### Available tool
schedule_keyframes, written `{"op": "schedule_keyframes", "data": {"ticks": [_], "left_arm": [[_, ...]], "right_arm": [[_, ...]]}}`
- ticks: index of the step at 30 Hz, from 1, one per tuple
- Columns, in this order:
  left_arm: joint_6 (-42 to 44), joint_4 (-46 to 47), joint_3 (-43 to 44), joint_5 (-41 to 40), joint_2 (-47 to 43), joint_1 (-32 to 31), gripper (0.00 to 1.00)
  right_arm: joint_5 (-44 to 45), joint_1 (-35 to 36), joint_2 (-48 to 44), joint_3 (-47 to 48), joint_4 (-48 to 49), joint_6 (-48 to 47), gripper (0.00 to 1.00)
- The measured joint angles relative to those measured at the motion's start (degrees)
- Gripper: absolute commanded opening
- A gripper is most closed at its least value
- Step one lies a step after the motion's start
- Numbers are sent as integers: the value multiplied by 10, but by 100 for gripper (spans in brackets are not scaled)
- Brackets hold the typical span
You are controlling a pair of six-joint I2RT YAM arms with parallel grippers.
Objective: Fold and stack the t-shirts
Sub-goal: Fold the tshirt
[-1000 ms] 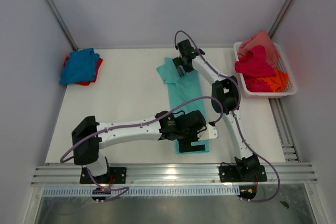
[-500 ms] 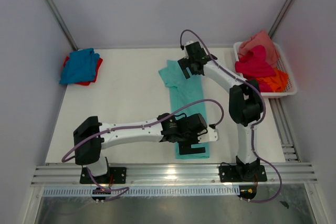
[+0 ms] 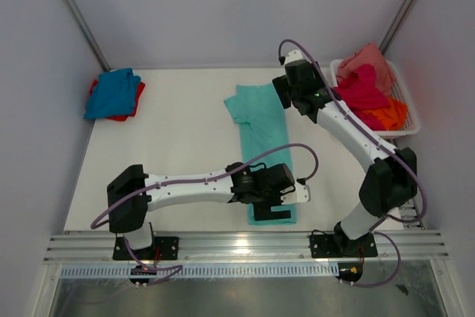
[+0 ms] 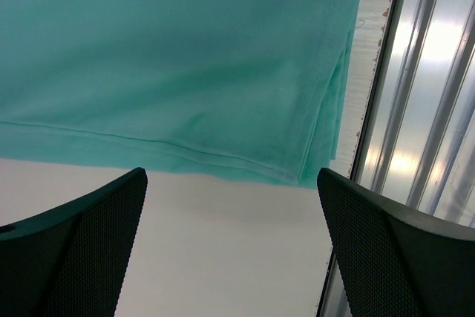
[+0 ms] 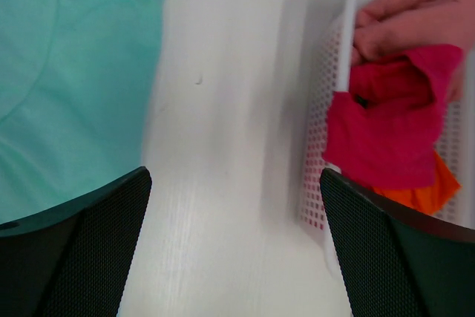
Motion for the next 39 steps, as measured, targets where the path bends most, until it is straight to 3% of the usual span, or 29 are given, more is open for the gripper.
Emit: {"op": "schedule_keyframes", "data": {"ticks": [8, 12, 18, 39], "left_arm": [[5, 2, -5, -17, 21, -34, 99], [7, 5, -9, -38, 43, -58, 99], [1, 3, -9, -45, 85, -88, 99], [-16, -5, 14, -49, 134, -98, 99]], "right_arm": [[105, -8, -269, -162, 49, -16, 99], [112, -12, -341, -231, 86, -26, 99], [101, -13, -327, -295, 92, -37, 99], [58, -16, -297, -310, 93, -24, 99]]}}
